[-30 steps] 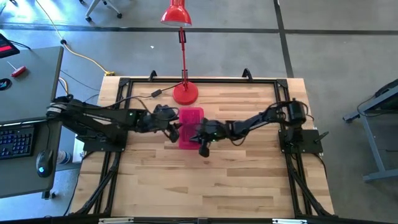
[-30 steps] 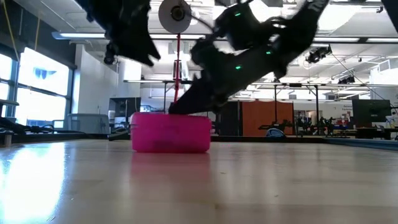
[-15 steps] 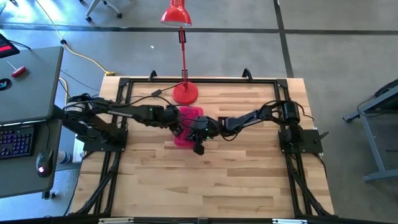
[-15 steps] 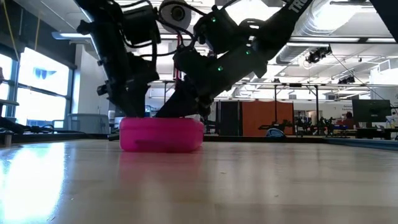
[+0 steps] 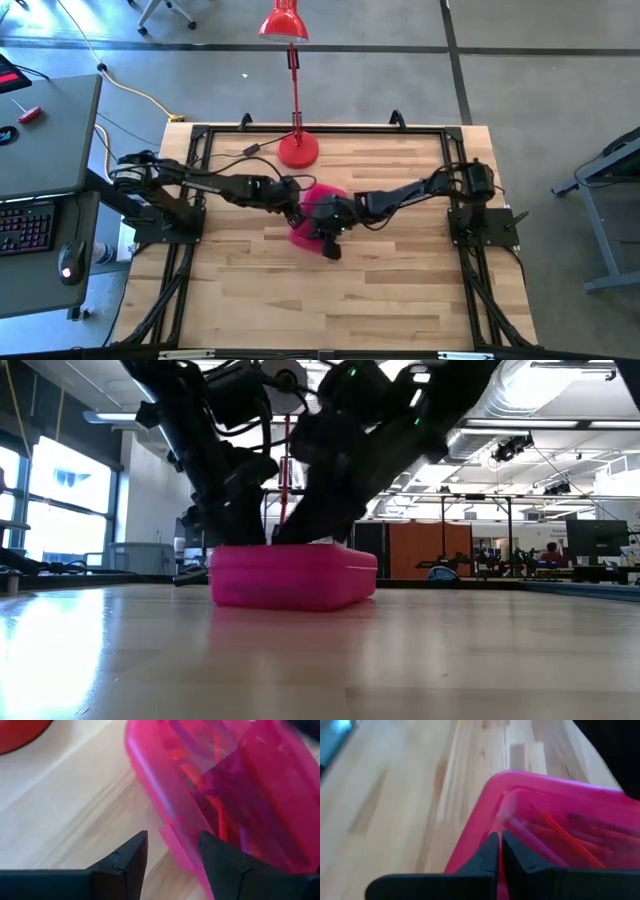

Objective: Pick & place school supplies into a supply box
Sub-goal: Close the pink supply box, then return to Home Position

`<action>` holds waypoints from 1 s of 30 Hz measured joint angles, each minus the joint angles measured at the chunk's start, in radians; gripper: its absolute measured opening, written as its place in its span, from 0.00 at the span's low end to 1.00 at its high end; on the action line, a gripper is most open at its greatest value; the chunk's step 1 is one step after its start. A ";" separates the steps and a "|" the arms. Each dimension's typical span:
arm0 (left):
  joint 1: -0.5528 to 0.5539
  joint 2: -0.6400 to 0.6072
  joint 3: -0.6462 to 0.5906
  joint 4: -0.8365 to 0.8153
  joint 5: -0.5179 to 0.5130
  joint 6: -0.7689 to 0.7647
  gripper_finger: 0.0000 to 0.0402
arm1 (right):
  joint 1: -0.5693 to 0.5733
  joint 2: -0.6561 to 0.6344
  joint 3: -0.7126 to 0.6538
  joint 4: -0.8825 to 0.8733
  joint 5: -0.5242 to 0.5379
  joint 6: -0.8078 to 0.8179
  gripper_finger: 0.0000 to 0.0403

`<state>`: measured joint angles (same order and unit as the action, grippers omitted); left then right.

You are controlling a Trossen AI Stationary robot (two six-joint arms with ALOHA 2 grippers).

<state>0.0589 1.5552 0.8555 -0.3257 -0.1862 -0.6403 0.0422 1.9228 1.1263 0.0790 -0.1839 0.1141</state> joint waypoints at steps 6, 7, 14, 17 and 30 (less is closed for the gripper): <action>-0.034 -0.040 -0.006 -0.029 -0.043 0.008 0.52 | 0.062 -0.170 -0.002 -0.229 0.202 -0.036 0.00; -0.036 -0.060 -0.002 -0.052 -0.054 0.012 0.52 | 0.074 -0.199 -0.002 -0.272 0.237 -0.036 0.00; -0.034 -0.302 0.084 -0.266 -0.088 0.126 0.52 | 0.191 -0.432 -0.001 -0.523 0.462 -0.036 0.00; -0.034 -0.441 0.122 -0.376 -0.114 0.182 0.52 | 0.247 -0.552 0.000 -0.604 0.563 -0.030 0.00; -0.034 -1.153 -0.090 -0.415 -0.020 0.466 0.52 | 0.427 -1.200 -0.505 -0.287 0.567 -0.106 0.00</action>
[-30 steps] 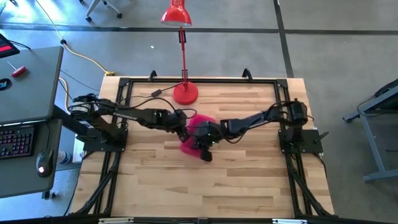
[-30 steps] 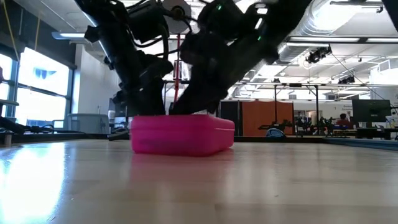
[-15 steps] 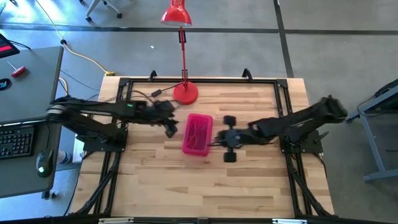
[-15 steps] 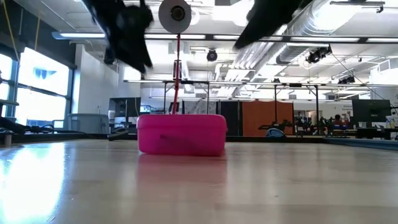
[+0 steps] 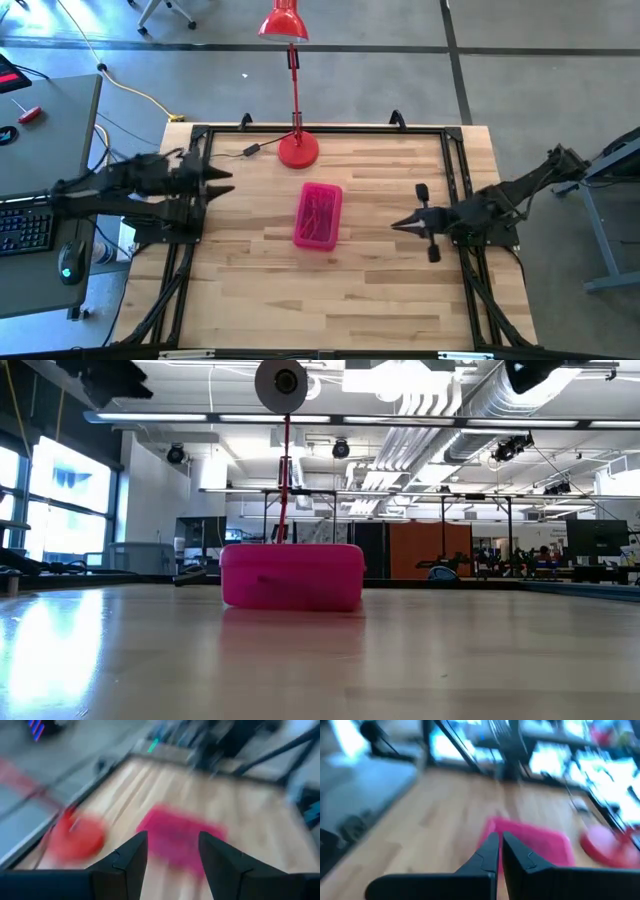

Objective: Pick & place school supplies into a supply box
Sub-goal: Return to Home Position

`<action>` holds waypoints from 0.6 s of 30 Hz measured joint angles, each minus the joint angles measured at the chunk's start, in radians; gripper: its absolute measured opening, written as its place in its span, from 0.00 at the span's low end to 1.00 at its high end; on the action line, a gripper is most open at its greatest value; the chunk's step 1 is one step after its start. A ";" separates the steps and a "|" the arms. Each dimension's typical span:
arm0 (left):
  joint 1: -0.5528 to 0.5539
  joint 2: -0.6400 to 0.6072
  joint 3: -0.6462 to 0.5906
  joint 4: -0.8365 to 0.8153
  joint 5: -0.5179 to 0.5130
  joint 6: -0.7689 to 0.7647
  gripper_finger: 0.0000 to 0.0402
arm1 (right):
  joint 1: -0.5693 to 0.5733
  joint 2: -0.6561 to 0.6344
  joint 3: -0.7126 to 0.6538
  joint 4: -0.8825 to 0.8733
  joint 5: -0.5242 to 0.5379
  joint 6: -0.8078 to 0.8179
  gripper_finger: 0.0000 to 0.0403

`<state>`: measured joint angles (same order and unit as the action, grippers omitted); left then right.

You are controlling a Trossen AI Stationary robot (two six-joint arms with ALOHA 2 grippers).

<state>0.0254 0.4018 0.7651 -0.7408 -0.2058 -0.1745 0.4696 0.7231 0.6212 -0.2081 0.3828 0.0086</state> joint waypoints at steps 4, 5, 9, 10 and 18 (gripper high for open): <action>0.000 -0.186 -0.221 0.322 0.148 0.063 0.52 | -0.040 -0.183 -0.210 0.248 -0.139 -0.107 0.00; 0.000 -0.221 -0.273 0.400 0.183 0.066 0.52 | -0.052 -0.223 -0.244 0.282 -0.154 -0.117 0.00; 0.000 -0.303 -0.428 0.529 0.207 0.066 0.52 | -0.109 -0.368 -0.325 0.289 -0.149 -0.118 0.00; 0.000 -0.314 -0.452 0.545 0.183 0.066 0.52 | -0.124 -0.399 -0.338 0.279 -0.159 -0.123 0.00; 0.000 -0.330 -0.505 0.563 0.018 0.066 0.52 | -0.228 -0.606 -0.433 0.239 -0.259 -0.200 0.00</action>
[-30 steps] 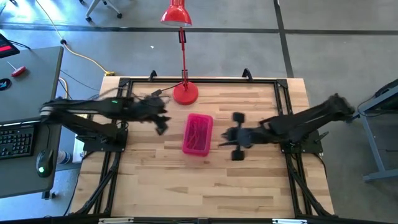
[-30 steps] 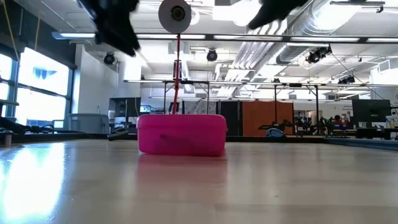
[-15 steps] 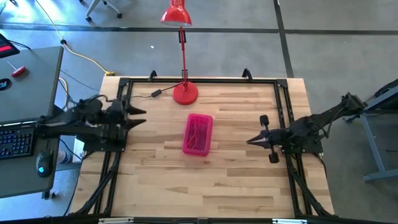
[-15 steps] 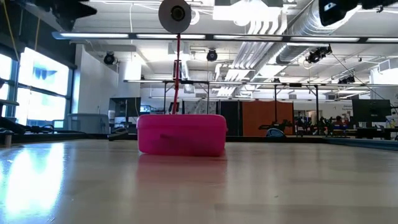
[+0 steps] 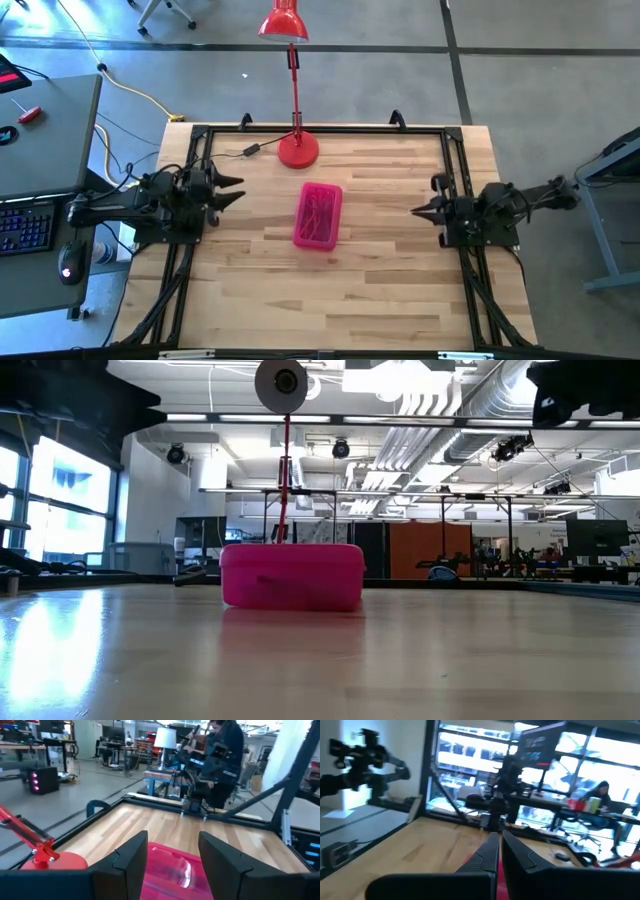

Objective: Pick & place school supplies into a supply box
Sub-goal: Return to Home Position

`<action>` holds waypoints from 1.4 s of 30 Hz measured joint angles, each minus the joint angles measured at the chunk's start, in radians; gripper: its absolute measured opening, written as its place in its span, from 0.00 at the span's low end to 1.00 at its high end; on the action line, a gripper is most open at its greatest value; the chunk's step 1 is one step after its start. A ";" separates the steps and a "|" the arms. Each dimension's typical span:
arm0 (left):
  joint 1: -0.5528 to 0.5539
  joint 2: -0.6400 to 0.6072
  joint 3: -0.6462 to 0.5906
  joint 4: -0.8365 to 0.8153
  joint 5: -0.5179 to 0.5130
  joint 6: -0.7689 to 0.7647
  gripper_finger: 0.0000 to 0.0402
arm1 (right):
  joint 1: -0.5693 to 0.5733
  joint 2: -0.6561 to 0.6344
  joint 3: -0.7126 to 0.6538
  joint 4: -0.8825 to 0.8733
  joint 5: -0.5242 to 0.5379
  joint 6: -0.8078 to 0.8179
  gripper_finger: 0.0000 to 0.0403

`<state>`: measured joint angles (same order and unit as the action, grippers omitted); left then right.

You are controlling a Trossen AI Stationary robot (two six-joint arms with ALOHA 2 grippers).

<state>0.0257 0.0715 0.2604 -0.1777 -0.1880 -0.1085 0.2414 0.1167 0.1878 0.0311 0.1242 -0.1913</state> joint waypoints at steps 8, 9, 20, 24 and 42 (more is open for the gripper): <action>0.000 0.001 -0.050 0.025 0.054 0.008 0.52 | -0.094 -0.106 -0.098 -0.003 -0.004 -0.007 0.00; 0.000 0.002 -0.065 0.048 0.041 0.008 0.52 | -0.103 -0.107 -0.112 0.000 -0.004 -0.014 0.00; 0.000 0.002 -0.244 0.309 0.048 0.022 0.52 | -0.172 -0.097 -0.178 0.037 0.001 0.022 0.00; 0.000 0.003 -0.245 0.282 0.041 0.026 0.52 | -0.172 -0.096 -0.178 0.033 0.030 0.074 0.00; 0.000 0.016 -0.238 0.177 0.074 -0.028 0.52 | -0.172 -0.096 -0.179 0.033 0.041 0.079 0.00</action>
